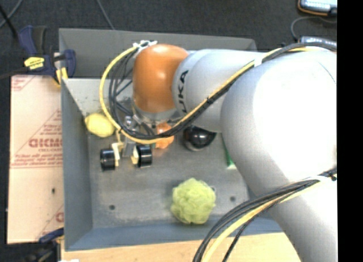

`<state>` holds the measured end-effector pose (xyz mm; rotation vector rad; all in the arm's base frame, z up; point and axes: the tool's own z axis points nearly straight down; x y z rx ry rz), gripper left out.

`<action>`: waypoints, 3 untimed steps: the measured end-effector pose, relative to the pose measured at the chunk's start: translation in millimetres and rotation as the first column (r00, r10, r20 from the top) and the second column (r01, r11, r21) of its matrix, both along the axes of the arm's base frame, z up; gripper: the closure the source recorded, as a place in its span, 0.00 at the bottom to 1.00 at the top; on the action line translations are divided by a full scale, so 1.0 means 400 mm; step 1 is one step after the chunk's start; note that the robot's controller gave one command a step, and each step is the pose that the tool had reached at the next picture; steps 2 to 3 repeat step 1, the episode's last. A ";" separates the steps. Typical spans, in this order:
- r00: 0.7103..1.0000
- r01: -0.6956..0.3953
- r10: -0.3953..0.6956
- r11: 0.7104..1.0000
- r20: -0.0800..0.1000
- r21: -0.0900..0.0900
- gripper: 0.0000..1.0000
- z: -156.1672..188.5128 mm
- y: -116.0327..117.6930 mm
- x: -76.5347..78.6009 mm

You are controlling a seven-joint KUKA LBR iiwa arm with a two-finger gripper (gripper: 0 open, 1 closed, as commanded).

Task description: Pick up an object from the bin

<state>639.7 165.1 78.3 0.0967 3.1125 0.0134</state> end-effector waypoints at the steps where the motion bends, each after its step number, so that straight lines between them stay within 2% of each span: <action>1: 1.000 0.000 0.000 1.000 0.000 0.000 1.00 0.000 0.000 0.000; 3: 1.000 0.000 0.000 1.000 0.000 0.000 1.00 0.000 0.000 0.000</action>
Offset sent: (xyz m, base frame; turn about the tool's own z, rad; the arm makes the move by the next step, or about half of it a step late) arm 0.0002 0.0000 0.1193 0.0000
